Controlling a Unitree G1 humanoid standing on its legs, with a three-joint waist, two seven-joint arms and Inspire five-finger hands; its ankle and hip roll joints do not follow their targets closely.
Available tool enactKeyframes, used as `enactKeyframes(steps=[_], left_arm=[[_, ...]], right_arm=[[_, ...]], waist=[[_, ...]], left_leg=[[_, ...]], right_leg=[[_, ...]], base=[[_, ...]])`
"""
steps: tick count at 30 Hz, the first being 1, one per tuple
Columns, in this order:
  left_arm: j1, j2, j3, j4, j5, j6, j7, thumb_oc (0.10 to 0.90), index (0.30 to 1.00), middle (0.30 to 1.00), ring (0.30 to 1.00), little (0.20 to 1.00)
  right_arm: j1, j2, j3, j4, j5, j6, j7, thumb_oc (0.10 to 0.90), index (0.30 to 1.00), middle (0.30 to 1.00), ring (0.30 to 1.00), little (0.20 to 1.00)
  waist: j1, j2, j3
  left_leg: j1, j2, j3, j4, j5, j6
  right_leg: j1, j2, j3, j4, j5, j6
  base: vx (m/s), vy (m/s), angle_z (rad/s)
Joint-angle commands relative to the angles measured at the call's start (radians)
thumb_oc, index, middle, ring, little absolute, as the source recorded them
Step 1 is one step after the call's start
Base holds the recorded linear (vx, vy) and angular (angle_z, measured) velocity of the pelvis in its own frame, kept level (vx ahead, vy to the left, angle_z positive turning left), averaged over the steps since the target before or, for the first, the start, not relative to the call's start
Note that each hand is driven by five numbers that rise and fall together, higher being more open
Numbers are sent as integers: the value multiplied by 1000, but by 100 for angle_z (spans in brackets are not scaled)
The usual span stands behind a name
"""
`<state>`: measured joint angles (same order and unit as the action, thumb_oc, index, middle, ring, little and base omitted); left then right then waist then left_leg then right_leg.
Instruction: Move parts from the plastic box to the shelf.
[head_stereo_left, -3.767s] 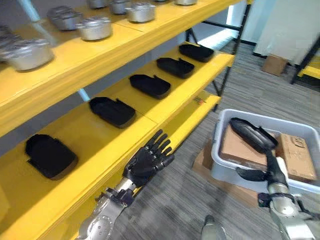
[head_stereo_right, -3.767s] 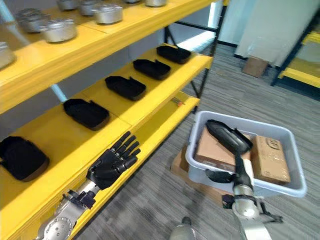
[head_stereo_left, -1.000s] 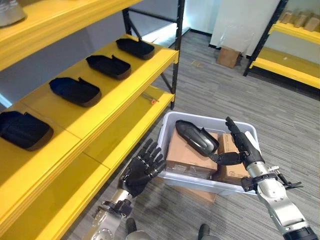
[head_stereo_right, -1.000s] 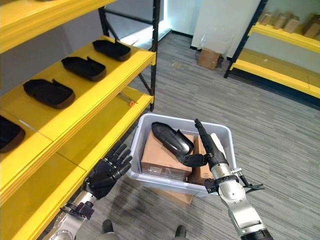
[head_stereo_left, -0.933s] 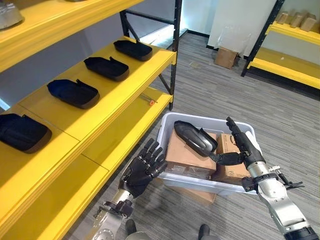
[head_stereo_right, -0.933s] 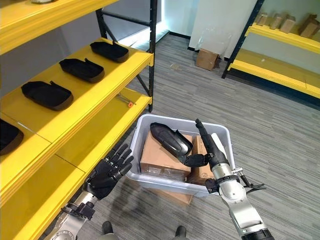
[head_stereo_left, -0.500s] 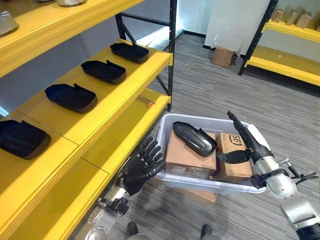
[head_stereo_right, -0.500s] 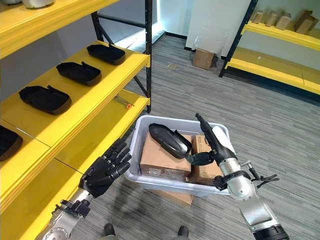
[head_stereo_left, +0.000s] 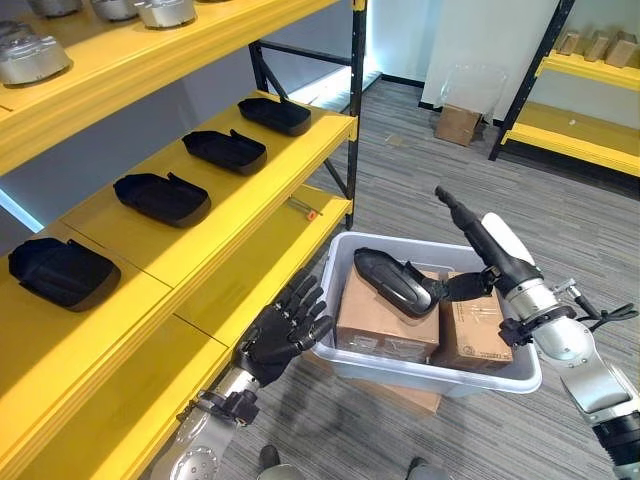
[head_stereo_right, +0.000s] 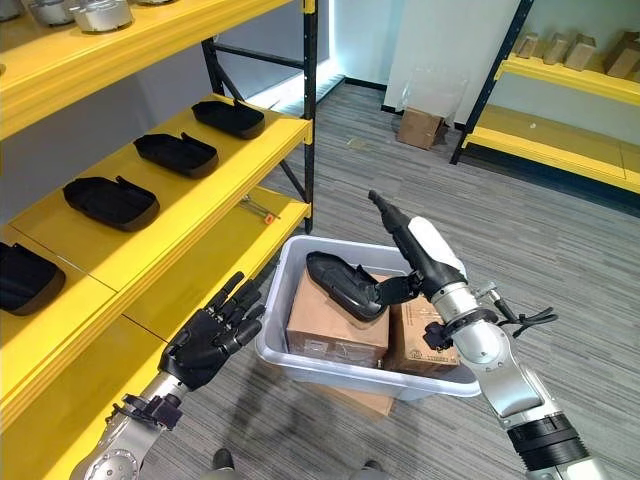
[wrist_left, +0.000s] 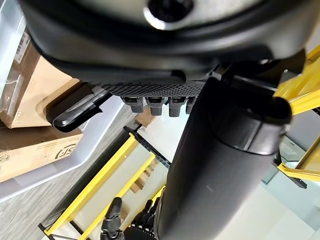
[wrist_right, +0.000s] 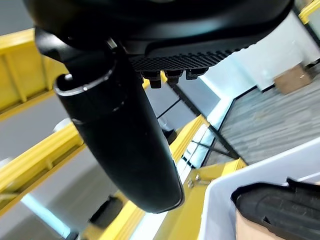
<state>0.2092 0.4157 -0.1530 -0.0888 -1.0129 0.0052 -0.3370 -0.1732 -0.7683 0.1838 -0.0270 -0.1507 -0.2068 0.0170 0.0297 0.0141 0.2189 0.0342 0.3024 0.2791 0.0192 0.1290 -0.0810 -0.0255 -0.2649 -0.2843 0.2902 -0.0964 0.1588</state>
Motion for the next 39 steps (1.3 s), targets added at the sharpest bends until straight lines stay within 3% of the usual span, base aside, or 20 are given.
enactKeyframes(steps=[1,2,4,6,7,8,10,11,12,18,25,30,34,37,39], left_arm=[[-93,8,28,-86,-25,-100,-29,900,1000,1000,1000,1000],[-106,-4,17,-68,-22,-113,-25,900,1000,1000,1000,1000],[-124,-13,9,-53,-22,-115,-26,900,1000,1000,1000,1000],[-135,-13,7,-49,-27,-115,-18,900,1000,1000,1000,1000],[-132,-11,9,-56,-27,-114,-19,900,1000,1000,1000,1000],[-115,-12,16,-73,-16,-99,-34,900,1000,1000,1000,1000],[-78,-8,24,-102,0,-86,-47,900,1000,1000,1000,1000],[-60,-6,29,-120,2,-83,-47,900,1000,1000,1000,1000],[-20,-3,46,-133,-12,-79,-61,900,1000,1000,1000,1000],[-41,-11,46,-58,-37,-88,-127,900,1000,1000,1000,1000],[-47,-12,54,-68,-44,-68,-91,900,1000,1000,1000,1000],[-22,-12,69,-65,-37,-58,-130,900,1000,1000,1000,1000],[-25,0,48,-70,-21,-72,-141,900,1000,1000,1000,1000],[-38,9,34,-59,-21,-92,-142,900,1000,1000,1000,1000],[-44,11,32,-56,-26,-91,-146,900,1000,1000,1000,1000]], right_arm=[[-116,4,-38,-59,1,-108,-17,900,1000,1000,1000,1000],[-99,7,-46,-72,11,-107,-4,900,1000,1000,1000,1000],[-78,8,-55,-84,-14,-116,-6,900,1000,1000,1000,1000],[-71,6,-50,-85,-22,-123,-19,900,1000,1000,1000,1000],[-58,6,-36,-92,1,-121,-30,900,1000,1000,1000,1000],[-46,11,-37,-97,7,-116,-40,900,1000,1000,1000,1000],[-16,20,-43,-108,10,-113,-45,900,1000,1000,1000,1000],[-2,27,-44,-115,11,-110,-47,900,1000,1000,1000,1000],[24,36,-42,-120,13,-119,-46,900,1000,1000,1000,1000],[63,31,-47,-94,-11,-135,-33,900,1000,1000,1000,1000],[68,36,-61,-90,9,-124,-27,900,1000,1000,1000,1000],[59,50,-65,-99,7,-188,10,900,1000,1000,1000,1000],[4,17,-48,-89,-35,-223,13,900,1000,1000,1000,1000],[-53,-1,-31,-88,54,-210,52,900,1000,1000,1000,1000],[-85,-2,-26,-79,43,-212,60,900,1000,1000,1000,1000]], waist=[[4,-31,-18],[-15,-32,-17],[-29,-32,-10],[-29,-30,-6],[-7,-25,2],[5,-24,2],[22,-23,-1],[33,-18,0],[52,-20,-3],[39,-49,-39],[44,-69,-52],[61,-77,-53],[78,-86,-49],[90,-95,-40],[98,-100,-36]], left_leg=[[5,99,41,161,70,-93],[-11,125,92,193,127,-132],[-29,130,123,213,140,-144],[-41,96,133,203,116,-130],[-81,10,97,157,76,-102],[-90,-27,97,98,52,-86],[-94,-52,70,18,58,-77],[-107,-49,51,0,79,-64],[-119,-63,-24,-15,81,-57],[-54,-92,-1,-63,10,-22],[-16,-132,-12,-70,-41,2],[0,-151,-22,-78,-64,16],[-10,-170,-30,-39,-96,33],[-26,-179,-26,22,-131,47],[-36,-186,-27,57,-152,57]], right_leg=[[90,105,-101,-56,-42,-138],[114,117,-119,-86,-49,-142],[133,132,-135,-110,-48,-148],[136,137,-135,-118,-46,-146],[141,144,-117,-128,-44,-138],[152,149,-112,-143,-40,-132],[167,154,-102,-158,-38,-126],[162,162,-101,-161,-24,-133],[163,164,-72,-157,-26,-129],[175,145,-71,-184,-9,-105],[163,122,-61,-224,31,-77],[153,107,-61,-243,51,-61],[146,101,-64,-219,37,-63],[147,96,-73,-189,18,-70],[145,92,-77,-167,6,-74]], base=[[74,-152,18],[81,-175,23],[66,-143,50],[64,-77,77],[137,-41,54],[163,-22,20],[128,56,-3],[147,112,-21],[158,172,-45],[134,151,-32],[85,64,4],[67,55,-3],[50,79,3],[16,91,1],[18,117,0]])
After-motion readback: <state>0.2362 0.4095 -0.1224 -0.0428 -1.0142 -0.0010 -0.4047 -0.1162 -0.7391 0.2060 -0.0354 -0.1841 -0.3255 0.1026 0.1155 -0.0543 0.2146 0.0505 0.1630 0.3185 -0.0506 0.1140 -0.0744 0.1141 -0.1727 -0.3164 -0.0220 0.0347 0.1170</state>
